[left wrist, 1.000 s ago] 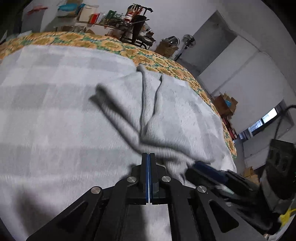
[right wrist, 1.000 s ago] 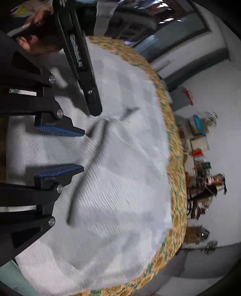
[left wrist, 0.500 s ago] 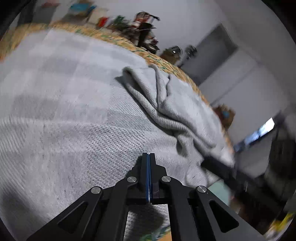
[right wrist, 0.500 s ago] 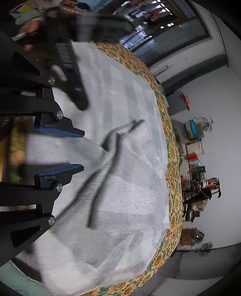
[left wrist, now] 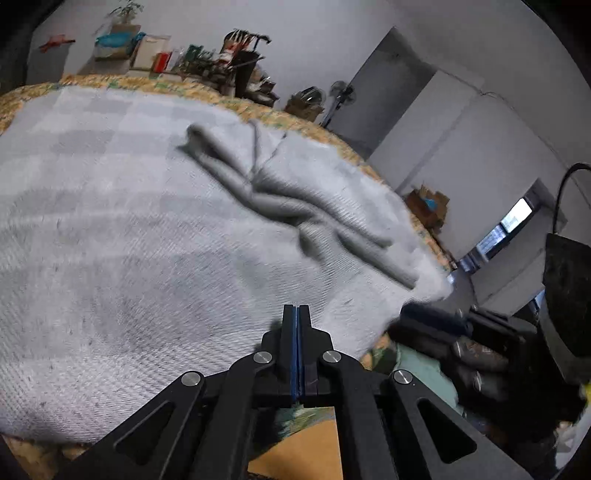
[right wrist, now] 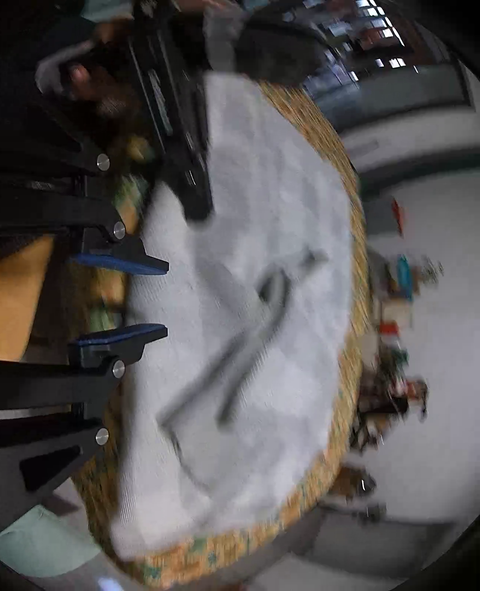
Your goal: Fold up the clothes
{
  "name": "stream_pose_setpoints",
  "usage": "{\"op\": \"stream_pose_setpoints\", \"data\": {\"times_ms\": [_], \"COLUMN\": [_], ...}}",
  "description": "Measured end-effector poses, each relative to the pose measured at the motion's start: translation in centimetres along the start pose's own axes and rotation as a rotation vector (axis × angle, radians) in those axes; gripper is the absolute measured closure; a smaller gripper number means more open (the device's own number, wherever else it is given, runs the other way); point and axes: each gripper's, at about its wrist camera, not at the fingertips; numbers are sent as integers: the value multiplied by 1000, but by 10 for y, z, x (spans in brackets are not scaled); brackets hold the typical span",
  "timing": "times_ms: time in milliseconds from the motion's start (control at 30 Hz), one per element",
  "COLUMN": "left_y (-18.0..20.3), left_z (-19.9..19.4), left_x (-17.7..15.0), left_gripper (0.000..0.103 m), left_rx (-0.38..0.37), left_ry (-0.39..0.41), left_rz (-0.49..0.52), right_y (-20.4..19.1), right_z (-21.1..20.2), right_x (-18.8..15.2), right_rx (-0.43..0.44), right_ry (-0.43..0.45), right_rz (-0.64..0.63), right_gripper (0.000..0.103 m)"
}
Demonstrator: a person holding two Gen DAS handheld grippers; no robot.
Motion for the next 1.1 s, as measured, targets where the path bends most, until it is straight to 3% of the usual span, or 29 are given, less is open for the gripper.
{"op": "stream_pose_setpoints", "data": {"times_ms": [133, 233, 300, 367, 467, 567, 733, 767, 900, 1000, 1067, 1100], "left_y": [17, 20, 22, 31, 51, 76, 70, 61, -7, -57, -78, -86], "left_z": [7, 24, 19, 17, 16, 21, 23, 20, -17, -51, -70, -80], "left_x": [2, -12, -13, -6, 10, 27, 31, 32, 26, 10, -2, -9], "left_gripper": [101, 101, 101, 101, 101, 101, 99, 99, 99, 97, 86, 73], "left_rx": [-26, 20, 19, 18, -15, -7, 24, 34, 117, 136, 123, 112], "left_ry": [2, -55, -34, -44, -37, -10, -15, -10, 72, 134, 174, 202], "left_rz": [61, 114, 123, 131, 151, 193, 159, 109, -256, -578, -719, -777], "right_y": [40, 73, 96, 120, 160, 190, 205, 206, 202, 200, 196, 193], "right_z": [6, 13, 14, -6, -31, -25, 3, 7, 12, 13, 14, 14], "right_x": [-20, -38, -55, -65, -76, -86, -97, -99, -94, -90, -85, -82], "right_rx": [-90, -153, -230, -229, -181, -151, 34, 56, 43, 38, 24, 23], "right_ry": [-46, -99, -171, -120, 22, 56, 94, 93, 90, 87, 75, 70], "right_rz": [132, 240, 322, 425, 674, 856, 1013, 1029, 985, 966, 955, 947], "right_gripper": [73, 74, 72, 71, 48, 46, 37, 37, 37, 39, 40, 39]}}
Point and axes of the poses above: each gripper's, at about its wrist camera, not at the fingertips, and z roughly the way its jaws point, y to its right, x to its top, and after that the axes turned 4 degrees about -z, right-handed
